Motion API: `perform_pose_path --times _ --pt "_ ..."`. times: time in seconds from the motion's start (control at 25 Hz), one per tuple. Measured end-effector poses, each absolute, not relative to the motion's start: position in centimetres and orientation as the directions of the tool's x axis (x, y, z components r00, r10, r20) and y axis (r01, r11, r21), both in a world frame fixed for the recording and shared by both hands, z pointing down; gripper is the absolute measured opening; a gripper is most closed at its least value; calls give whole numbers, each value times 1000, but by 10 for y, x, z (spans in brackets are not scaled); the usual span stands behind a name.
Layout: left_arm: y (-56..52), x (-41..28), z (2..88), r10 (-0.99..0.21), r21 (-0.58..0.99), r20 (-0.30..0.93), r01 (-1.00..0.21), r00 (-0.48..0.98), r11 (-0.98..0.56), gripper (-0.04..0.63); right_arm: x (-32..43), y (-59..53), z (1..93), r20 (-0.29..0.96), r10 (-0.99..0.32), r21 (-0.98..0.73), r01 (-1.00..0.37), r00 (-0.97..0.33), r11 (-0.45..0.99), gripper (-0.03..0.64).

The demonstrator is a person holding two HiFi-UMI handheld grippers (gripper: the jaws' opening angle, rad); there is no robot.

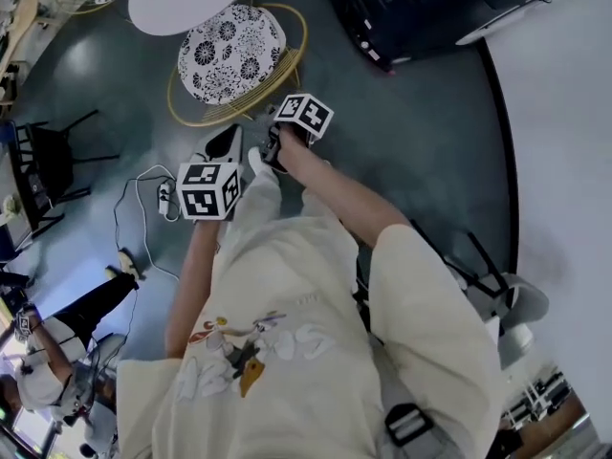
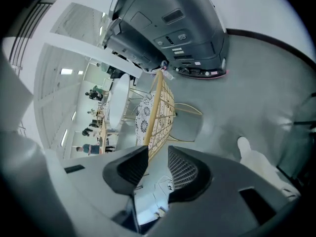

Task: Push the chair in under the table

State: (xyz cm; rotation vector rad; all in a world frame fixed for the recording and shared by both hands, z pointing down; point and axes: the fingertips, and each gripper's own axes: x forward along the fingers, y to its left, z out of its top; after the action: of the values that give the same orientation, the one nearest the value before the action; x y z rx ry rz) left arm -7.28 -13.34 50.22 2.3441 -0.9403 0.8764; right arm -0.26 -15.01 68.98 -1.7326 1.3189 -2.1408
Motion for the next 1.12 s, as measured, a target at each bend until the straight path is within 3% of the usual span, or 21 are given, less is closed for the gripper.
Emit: perform_pose_path --times 0.12,0.32,0.56,0.84,1.12 --pt "-124 -66 495 -432 186 693 -722 577 -667 9 13 -119 671 766 -511 -641 -513 -390 -570 106" --pt "-112 -67 480 -444 192 666 -713 599 -674 9 24 -99 611 693 -543 -715 -544 -474 -439 106" --pt "-79 -89 443 -455 200 639 -706 620 -680 9 38 -63 527 642 -538 -719 -673 -547 -173 92" --pt "-90 -93 383 -480 230 575 -694 663 -683 9 12 -80 433 496 -541 -740 -657 -679 145 81" --pt "-47 -56 374 -435 237 568 -645 699 -726 9 5 -37 379 426 -524 -670 -646 -738 365 81"
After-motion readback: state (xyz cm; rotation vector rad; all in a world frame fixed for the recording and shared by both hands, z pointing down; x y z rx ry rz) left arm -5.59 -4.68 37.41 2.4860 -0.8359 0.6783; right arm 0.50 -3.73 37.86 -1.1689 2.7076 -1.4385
